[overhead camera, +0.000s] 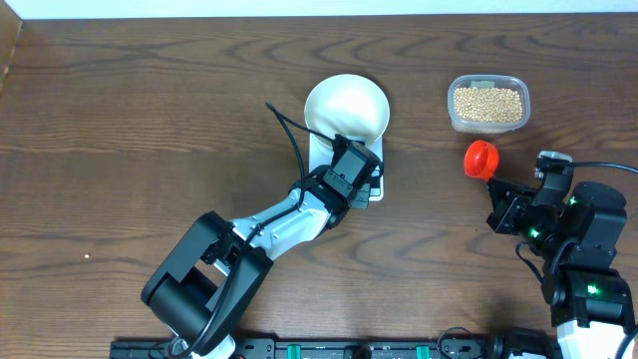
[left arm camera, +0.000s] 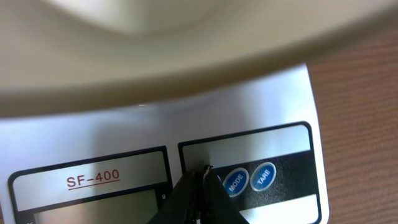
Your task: Scoop item into bowl and weigh 50g on scale
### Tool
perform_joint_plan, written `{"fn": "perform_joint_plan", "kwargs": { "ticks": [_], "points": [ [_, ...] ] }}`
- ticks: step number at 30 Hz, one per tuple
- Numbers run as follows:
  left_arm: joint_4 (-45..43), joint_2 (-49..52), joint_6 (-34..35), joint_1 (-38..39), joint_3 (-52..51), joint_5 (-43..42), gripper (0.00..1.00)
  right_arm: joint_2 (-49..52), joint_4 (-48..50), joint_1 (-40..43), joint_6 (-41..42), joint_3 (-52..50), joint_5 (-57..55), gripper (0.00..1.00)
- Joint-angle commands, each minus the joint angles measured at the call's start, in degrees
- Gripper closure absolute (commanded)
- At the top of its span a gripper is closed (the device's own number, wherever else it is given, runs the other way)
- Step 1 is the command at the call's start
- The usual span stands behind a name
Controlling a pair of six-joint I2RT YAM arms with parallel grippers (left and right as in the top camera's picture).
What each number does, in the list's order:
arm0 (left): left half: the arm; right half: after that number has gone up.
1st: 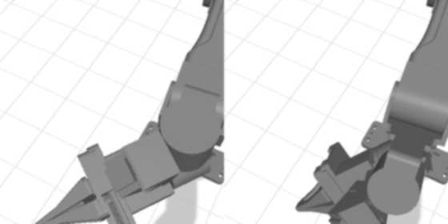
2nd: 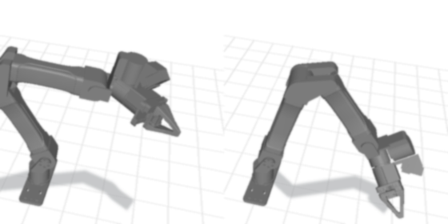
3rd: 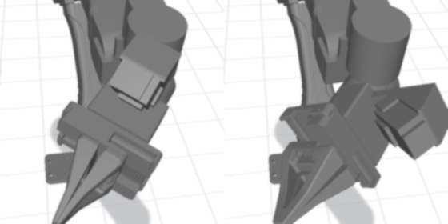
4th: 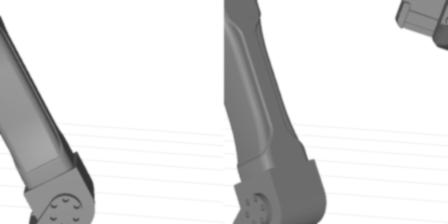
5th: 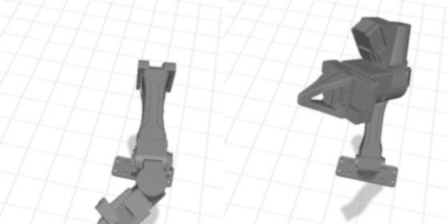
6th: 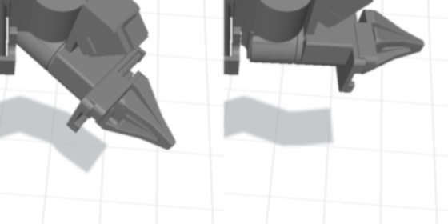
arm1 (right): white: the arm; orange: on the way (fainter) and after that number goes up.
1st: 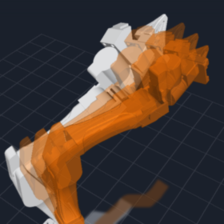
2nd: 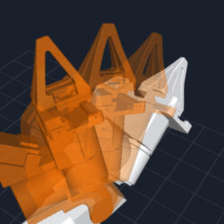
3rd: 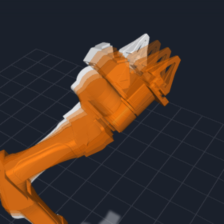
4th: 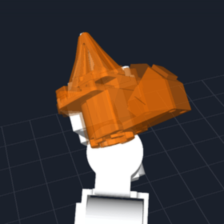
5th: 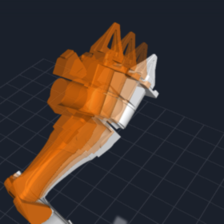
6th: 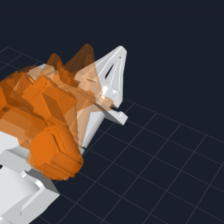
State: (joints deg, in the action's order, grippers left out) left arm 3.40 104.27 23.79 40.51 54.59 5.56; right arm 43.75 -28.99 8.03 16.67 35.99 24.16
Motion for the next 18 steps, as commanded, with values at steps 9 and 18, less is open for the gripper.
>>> {"fn": "perform_joint_plan", "kwargs": {
  "ticks": [9, 18],
  "points": [
    [2.1, 3.8, -2.6, -0.5, -1.8, -3.9, 0.93, -0.4, -0.2, 0.3, -1.4, 0.8, -0.7, 0.99],
    [0.5, 3.8, -3.7, -0.5, -1.8, -3.4, 0.93, -0.3, -0.2, 0.3, -1.3, 0.8, -0.7, 0.99]
  ]
}}
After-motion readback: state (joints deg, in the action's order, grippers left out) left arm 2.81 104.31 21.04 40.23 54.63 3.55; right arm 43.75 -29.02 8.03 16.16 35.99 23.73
